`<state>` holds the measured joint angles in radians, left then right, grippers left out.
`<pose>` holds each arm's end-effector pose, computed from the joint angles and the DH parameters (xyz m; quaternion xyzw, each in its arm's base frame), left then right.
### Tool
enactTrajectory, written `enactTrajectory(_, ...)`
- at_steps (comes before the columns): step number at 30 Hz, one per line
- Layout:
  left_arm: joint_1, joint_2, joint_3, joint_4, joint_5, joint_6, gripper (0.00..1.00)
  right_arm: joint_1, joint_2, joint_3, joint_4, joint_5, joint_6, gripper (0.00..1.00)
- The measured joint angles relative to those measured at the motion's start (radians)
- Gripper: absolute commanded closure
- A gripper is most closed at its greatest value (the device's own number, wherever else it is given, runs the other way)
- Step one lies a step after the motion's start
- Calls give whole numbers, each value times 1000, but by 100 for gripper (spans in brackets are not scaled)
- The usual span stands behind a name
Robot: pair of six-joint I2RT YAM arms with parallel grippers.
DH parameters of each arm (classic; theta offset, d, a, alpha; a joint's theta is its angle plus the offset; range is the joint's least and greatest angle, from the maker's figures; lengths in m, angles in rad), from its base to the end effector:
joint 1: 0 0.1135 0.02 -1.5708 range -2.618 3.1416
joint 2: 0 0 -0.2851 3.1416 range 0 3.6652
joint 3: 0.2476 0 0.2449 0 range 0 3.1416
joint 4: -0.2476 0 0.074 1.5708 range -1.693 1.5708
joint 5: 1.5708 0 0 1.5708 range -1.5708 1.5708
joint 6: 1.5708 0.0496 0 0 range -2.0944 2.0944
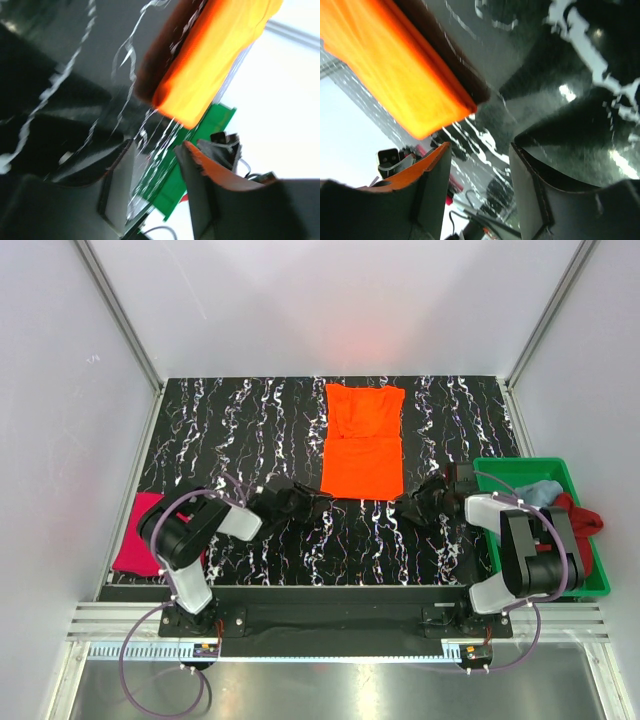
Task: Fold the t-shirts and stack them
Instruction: Fold the tshirt
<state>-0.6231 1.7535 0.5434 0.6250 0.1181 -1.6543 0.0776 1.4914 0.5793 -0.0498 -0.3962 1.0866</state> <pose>0.2520 -0.1883 0.1248 -0.4093 0.7789 -0.4507 0.1506 0.2564 0.0391 0.1484 0.4005 0.8473 0.3184 0.1423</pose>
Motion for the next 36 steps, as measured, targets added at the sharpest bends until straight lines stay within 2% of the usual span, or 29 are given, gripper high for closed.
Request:
enactTrajectory(6,0,55,75,-34,-26,-40,62,0,50,8,83,12,23,47)
enactTrajectory(14,8,62,79,-61,-53,-84,64,0,125,34,192,6,46,51)
enactTrajectory(25,38,87,82,-25,-53,-108,65,0,156,40,220,3,84,57)
enactTrajectory(31,43,117,107,-20,-52,-108,77,0,158,40,219,4,90,62)
enactTrajectory(33,44,126,109,-16,-51,-104,89,0,159,40,217,6,91,64)
enactTrajectory(36,47,135,112,2,-44,-101,100,0,165,40,217,7,87,77)
